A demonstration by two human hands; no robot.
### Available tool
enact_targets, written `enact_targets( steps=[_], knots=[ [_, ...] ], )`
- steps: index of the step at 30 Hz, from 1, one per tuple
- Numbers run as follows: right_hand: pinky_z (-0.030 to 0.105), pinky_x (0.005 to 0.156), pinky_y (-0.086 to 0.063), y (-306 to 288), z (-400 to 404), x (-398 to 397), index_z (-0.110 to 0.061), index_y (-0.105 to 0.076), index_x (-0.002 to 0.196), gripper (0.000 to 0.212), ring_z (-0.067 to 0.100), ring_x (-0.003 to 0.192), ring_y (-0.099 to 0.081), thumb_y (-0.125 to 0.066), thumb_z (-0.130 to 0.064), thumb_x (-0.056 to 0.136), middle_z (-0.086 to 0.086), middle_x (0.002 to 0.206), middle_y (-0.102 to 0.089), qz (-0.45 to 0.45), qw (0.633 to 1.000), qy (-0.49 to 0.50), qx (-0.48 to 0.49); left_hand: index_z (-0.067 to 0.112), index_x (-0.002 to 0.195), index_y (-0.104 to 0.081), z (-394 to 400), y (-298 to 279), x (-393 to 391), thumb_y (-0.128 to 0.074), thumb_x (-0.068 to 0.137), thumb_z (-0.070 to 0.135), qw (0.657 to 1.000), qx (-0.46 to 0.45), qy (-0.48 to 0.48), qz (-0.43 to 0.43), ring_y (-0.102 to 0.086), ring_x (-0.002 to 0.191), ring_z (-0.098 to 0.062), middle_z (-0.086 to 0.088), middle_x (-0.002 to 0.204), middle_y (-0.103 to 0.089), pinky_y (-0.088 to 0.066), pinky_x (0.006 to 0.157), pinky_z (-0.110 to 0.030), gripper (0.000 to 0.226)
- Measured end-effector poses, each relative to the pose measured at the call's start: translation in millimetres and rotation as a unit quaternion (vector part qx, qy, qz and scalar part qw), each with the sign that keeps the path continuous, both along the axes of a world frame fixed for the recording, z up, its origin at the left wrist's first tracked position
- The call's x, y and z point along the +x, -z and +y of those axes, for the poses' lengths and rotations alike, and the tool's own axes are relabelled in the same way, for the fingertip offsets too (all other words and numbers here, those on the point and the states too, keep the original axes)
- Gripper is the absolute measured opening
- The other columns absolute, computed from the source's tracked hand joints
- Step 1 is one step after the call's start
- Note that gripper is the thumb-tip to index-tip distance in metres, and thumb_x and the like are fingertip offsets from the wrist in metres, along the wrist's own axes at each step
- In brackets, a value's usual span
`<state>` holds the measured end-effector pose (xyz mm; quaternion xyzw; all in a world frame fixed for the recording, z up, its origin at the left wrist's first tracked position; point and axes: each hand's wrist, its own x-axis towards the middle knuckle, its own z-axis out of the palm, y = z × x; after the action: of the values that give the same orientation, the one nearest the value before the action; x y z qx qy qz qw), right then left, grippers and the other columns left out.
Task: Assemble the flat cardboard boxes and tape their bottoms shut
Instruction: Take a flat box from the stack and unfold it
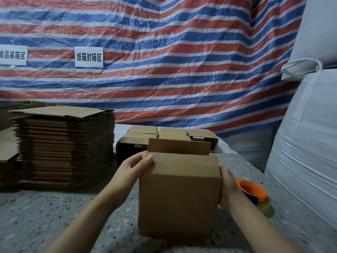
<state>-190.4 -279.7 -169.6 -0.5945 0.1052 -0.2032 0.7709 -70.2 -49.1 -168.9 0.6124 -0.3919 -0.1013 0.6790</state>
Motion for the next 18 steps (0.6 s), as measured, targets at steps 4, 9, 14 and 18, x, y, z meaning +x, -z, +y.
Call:
enact_targets(
  steps=[4,9,14,18],
  knots=[
    [0.032,0.061,-0.058,4.0,-1.2,-0.5,-0.007,-0.063,0.124,0.042,0.023,0.082,-0.074,-0.041,-0.037,0.105,0.013,0.093,-0.076,-0.017,1.000,-0.006,-0.007,0.023,0.094,-0.064,-7.4,2.0,-2.6,-0.075,0.078,0.038,0.998,-0.041,-0.021,0.045,-0.061,0.084,-0.012,0.008,0.096,-0.066,-0.047,0.073,-0.029,0.025],
    [0.036,0.074,-0.059,1.2,-3.5,-6.9,-0.015,-0.070,0.120,0.065,0.030,0.104,-0.073,-0.041,-0.065,0.092,0.017,0.114,-0.074,-0.033,0.999,-0.039,-0.018,0.030,0.116,-0.053,-8.6,-1.7,-5.5,-0.069,0.078,0.027,0.994,-0.060,-0.032,0.084,-0.064,0.101,-0.016,0.004,0.118,-0.062,-0.049,0.082,-0.031,0.042],
    [0.032,0.070,-0.059,-6.3,-12.4,-15.9,-0.017,-0.066,0.122,0.050,0.025,0.090,-0.073,-0.069,-0.042,0.079,0.014,0.104,-0.075,-0.016,0.993,-0.099,-0.065,0.046,0.135,-0.040,-13.3,-2.7,-6.2,-0.065,0.087,0.017,0.992,-0.079,-0.012,0.097,-0.067,0.105,-0.014,0.008,0.127,-0.056,-0.053,0.080,-0.030,0.061],
    [0.033,0.071,-0.059,-8.0,-13.1,-14.2,-0.027,-0.071,0.116,0.035,0.026,0.092,-0.073,-0.069,-0.033,0.082,0.016,0.108,-0.075,-0.024,0.991,-0.114,-0.062,0.050,0.134,-0.038,-18.0,-2.1,-8.9,-0.057,0.093,0.010,0.988,-0.091,0.000,0.125,-0.069,0.098,-0.016,0.013,0.127,-0.055,-0.056,0.072,-0.030,0.061]
  ],
)
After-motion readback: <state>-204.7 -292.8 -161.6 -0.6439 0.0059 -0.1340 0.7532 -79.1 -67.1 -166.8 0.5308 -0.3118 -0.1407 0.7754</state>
